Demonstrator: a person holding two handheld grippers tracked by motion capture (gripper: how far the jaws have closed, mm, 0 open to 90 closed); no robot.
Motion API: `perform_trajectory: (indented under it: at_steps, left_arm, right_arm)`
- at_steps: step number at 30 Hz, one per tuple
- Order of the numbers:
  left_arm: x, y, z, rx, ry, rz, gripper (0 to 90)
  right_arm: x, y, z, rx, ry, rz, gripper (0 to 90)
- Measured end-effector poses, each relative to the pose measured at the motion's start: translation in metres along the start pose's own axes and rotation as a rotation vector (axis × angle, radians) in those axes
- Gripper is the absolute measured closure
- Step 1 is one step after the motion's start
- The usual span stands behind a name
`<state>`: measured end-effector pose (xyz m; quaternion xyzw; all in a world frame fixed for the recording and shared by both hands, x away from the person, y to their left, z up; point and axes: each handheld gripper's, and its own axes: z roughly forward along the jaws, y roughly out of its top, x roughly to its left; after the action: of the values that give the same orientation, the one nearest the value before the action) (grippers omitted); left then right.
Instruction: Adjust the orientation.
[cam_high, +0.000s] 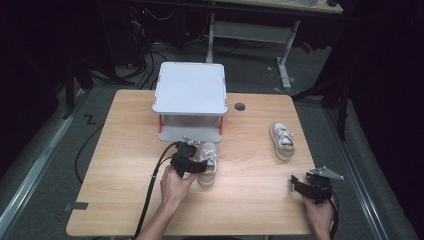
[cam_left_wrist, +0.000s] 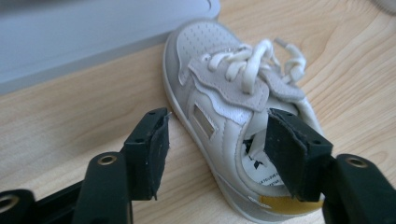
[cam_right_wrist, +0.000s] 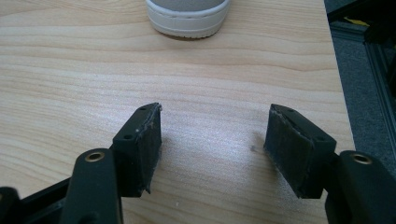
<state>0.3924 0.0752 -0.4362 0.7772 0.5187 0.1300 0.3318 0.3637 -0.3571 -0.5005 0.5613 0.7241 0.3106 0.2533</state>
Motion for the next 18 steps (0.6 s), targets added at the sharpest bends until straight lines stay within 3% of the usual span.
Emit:
perform_trajectory:
  at_steps: [4, 8, 15, 16, 18]
  left_arm:
    - [0.006, -0.002, -0.007, -0.043, -0.027, 0.001, 38.1]
    - [0.015, -0.006, -0.017, -0.112, -0.024, 0.002, 38.0]
    - [0.043, -0.023, -0.033, -0.18, 0.011, -0.015, 37.2]
    - [0.056, -0.033, -0.039, -0.2, 0.025, -0.034, 37.2]
    - [0.067, -0.04, -0.042, -0.205, 0.04, -0.047, 37.1]
  right_arm:
    - [0.0, 0.0, 0.0, 0.0, 0.0, 0.0, 36.6]
    - [0.0, 0.0, 0.0, 0.0, 0.0, 0.0, 36.7]
    - [0.0, 0.0, 0.0, -0.005, 0.011, -0.012, 40.8]
    - [0.0, 0.0, 0.0, -0.006, 0.012, -0.016, 41.7]
    - [0.0, 0.0, 0.0, -0.006, 0.012, -0.016, 42.0]
